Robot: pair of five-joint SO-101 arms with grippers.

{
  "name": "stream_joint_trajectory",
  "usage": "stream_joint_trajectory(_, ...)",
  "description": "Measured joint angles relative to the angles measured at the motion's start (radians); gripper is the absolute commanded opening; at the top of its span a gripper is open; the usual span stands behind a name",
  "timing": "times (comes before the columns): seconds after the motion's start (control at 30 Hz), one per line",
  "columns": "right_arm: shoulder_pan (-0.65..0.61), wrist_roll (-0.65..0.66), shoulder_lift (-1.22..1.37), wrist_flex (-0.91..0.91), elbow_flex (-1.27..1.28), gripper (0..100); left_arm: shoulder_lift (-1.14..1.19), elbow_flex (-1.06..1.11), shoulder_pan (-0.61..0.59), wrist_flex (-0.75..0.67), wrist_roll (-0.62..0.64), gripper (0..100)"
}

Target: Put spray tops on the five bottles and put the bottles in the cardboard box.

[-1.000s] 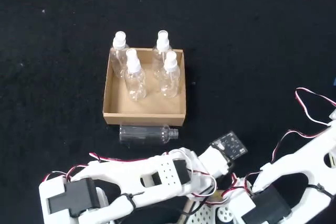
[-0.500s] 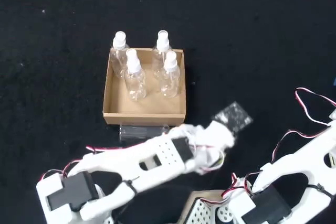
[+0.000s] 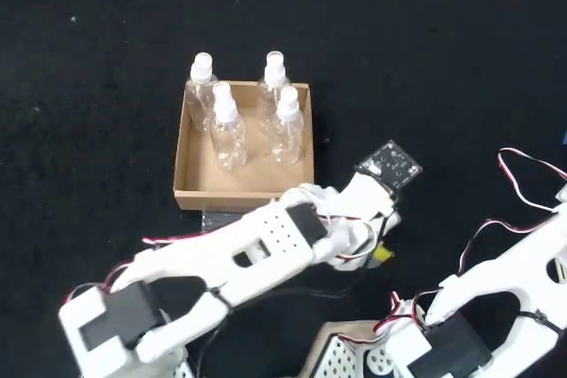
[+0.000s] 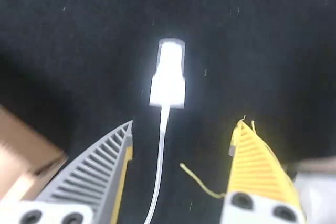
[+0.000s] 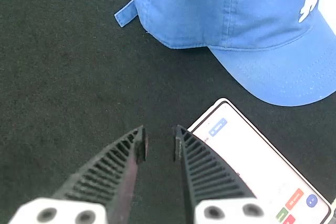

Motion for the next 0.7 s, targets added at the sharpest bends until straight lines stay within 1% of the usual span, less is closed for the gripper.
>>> stream_joint_trajectory(0.13, 0.000, 0.000, 0.000, 0.000, 0.000, 7.4, -0.124, 0.011, -0.060, 0.242, -0.175, 27)
stream_joint_trajectory(0.2, -0.008, 0.000, 0.000, 0.015, 0.000, 7.4, -0.189, 0.052, -0.114, 0.336, -0.262, 27)
stream_joint_trajectory(0.3, -0.052, 0.000, 0.000, 0.066, 0.000, 7.4, -0.278, 0.101, -0.218, 0.459, -0.368, 27)
stream_joint_trajectory(0.43, -0.103, 0.002, 0.000, 0.109, 0.000, 7.4, -0.390, 0.118, -0.394, 0.603, -0.486, 27)
stream_joint_trajectory(0.53, -0.114, 0.002, 0.000, 0.114, 0.009, 7.4, -0.470, 0.118, -0.523, 0.704, -0.585, 28)
stream_joint_trajectory(0.7, -0.129, 0.000, 0.000, 0.114, 0.069, 7.5, -0.626, 0.118, -0.666, 0.844, -0.727, 28)
